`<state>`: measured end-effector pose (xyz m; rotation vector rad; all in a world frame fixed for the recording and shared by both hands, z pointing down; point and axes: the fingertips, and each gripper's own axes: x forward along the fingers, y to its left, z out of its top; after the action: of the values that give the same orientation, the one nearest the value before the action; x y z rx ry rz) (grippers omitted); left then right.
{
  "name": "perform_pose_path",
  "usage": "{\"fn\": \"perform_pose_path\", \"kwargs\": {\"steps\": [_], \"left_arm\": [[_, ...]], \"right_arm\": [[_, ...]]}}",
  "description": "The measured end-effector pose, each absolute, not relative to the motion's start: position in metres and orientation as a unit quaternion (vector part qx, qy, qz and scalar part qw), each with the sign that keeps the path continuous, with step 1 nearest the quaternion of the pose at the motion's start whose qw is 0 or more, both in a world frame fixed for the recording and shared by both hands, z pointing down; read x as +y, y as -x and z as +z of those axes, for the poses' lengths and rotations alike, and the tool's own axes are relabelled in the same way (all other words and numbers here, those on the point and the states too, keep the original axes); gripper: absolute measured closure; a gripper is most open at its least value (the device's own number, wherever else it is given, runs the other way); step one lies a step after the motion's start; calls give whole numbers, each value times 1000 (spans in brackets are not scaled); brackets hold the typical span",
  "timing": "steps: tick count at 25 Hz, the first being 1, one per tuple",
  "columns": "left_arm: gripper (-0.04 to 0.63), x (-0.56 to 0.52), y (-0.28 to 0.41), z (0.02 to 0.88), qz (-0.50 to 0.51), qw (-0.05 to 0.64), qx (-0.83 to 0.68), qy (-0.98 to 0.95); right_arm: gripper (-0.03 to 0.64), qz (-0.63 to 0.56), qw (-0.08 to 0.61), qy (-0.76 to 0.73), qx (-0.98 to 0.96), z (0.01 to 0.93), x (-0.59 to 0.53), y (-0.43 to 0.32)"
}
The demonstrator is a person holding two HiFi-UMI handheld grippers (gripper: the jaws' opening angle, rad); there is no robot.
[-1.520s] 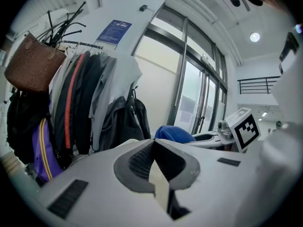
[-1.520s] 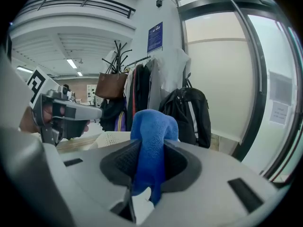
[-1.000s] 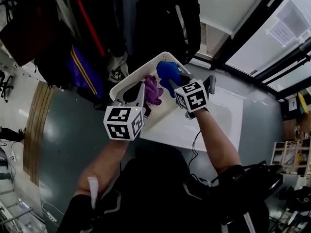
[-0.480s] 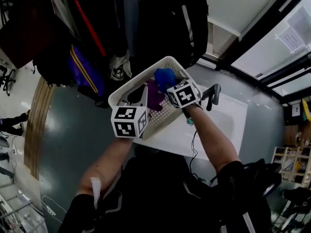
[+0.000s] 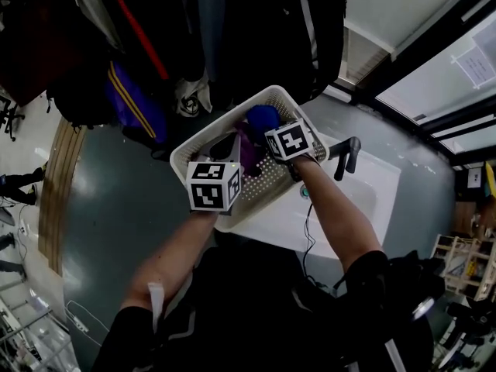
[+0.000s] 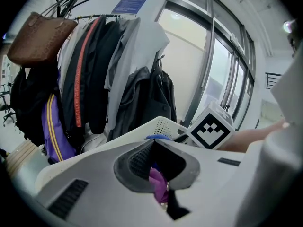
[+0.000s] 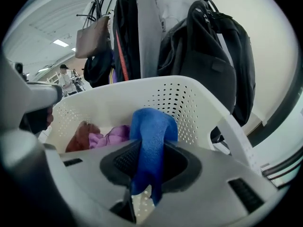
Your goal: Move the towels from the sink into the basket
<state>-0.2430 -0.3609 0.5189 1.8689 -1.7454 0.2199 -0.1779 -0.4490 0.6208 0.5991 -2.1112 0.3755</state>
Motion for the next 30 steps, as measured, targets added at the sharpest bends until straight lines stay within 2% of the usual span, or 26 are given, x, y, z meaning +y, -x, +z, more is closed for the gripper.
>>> {"fn": "perform_pose_path", "kwargs": {"steps": [12,21,30], "left_arm": [[591,-364,242,542,86,308,-645,-694],[591,-361,240,541,78,309,-641,-698],[591,-347,245,519,58,294,-646,-702]], "right_arm": [[500,179,492,-245,-816,665,-456,171],[491,198,487,-241,-816,678,-455,174],[424,178,479,-258,-820,654,-452,174]]}}
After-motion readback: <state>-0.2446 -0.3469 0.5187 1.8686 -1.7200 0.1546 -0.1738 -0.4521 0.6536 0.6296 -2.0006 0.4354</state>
